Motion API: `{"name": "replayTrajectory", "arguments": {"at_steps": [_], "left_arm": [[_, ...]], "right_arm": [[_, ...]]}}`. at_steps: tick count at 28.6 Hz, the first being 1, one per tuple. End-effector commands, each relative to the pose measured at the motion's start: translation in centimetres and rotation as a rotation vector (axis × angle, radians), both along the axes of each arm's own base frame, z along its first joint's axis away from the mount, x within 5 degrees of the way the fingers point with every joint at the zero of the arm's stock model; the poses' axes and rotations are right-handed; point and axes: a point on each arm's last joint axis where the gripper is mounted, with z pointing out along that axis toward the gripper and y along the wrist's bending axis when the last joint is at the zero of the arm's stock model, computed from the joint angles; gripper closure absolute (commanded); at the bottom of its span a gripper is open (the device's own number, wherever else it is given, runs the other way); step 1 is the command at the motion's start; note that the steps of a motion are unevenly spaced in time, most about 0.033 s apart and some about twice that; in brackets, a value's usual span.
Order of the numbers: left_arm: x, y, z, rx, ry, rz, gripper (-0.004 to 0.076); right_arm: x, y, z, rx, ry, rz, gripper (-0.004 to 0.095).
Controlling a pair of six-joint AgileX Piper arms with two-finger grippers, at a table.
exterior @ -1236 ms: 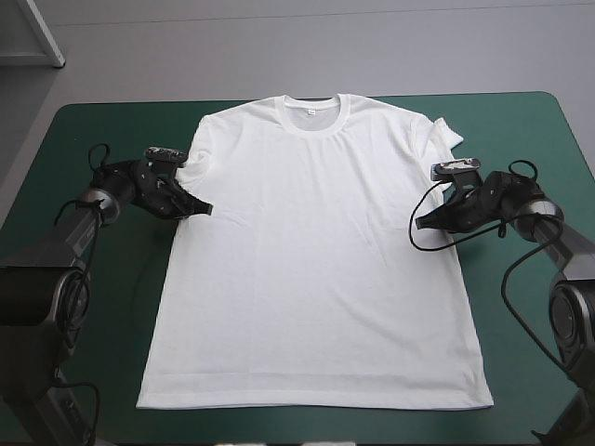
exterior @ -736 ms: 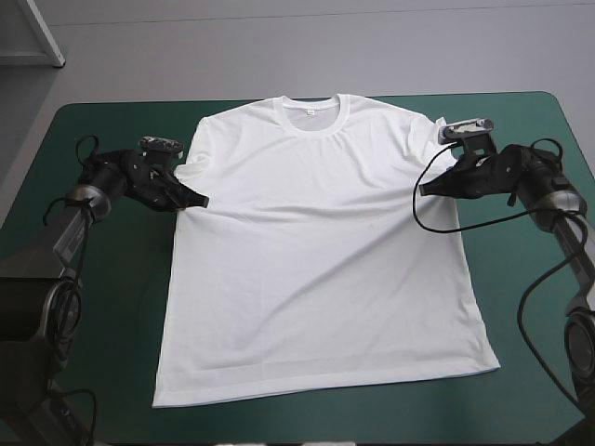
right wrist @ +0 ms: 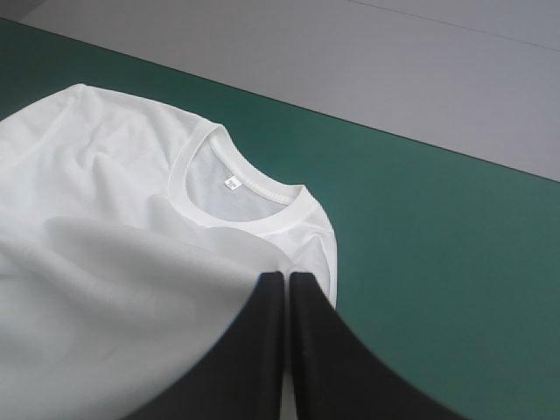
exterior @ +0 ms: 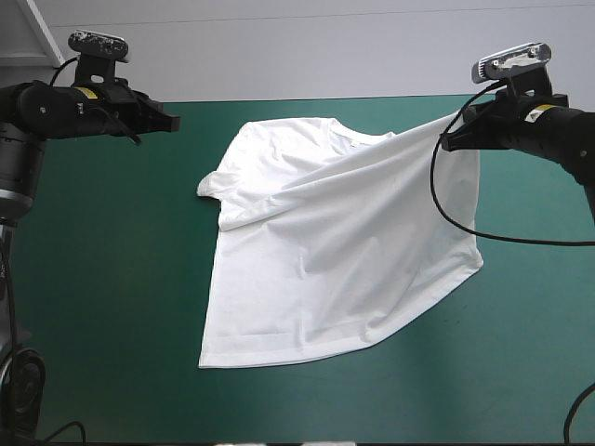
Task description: Fold the cloth
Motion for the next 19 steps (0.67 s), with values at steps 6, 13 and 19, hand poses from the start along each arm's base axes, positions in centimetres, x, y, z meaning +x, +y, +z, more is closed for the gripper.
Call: {"name": "replayTrajectory", "arguments": {"at_steps": [6,13,19], "left_arm": [[-0.7,-0.6,-1.5,-0.032,0.081,-0.055,0.0703],[0.0,-0.9,-8.1,-0.049,0.260,-0.078,0.0541],[1.0,-1.2,-13.6,-0.105,0.357,-0.045,0.0321]], "right_arm": [[-0.2,0.0,-0.8,-0.017,0.048,0.010,0.0925],[0.4,0.0,-2.4,-0.020,0.092,0.004,0.0925],[0.7,0.0,-3.1,-0.021,0.107,0.001,0.0925]]}}
